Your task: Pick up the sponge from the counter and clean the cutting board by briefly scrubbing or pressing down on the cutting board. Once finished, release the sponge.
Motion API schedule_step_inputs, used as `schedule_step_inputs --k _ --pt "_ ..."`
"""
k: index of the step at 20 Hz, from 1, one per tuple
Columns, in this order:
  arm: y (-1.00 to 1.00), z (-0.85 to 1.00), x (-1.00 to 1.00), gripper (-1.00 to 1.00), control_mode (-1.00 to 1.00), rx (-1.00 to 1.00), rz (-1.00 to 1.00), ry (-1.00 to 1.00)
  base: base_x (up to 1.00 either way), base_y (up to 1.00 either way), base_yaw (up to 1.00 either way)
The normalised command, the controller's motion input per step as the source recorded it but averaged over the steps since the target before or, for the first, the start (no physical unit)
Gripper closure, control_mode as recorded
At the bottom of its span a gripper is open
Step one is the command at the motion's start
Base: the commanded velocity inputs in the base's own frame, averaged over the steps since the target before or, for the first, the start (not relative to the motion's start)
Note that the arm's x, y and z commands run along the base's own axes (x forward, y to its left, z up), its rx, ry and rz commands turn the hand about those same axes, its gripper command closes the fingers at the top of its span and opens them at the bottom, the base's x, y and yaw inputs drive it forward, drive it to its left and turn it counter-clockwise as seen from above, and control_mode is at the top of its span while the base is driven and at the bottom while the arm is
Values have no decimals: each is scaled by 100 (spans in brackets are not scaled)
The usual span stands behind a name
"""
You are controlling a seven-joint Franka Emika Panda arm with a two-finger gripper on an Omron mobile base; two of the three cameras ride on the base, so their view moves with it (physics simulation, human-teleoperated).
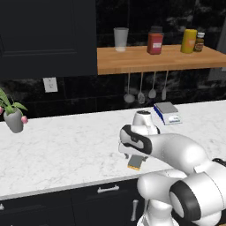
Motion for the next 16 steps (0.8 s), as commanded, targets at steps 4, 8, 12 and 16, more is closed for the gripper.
schedule_step_inputs --k 4,8,12,16 --pt "0 -22 4 -100 -100 0 -9 6 0 0 0" --pt "0 -26 1 -100 -100 0 -8 0 0 0 0" --pt "0 -24 0 -100 -100 0 -6 0 0 0 0" --pt "0 -28 0 -100 -100 0 -6 0 0 0 0"
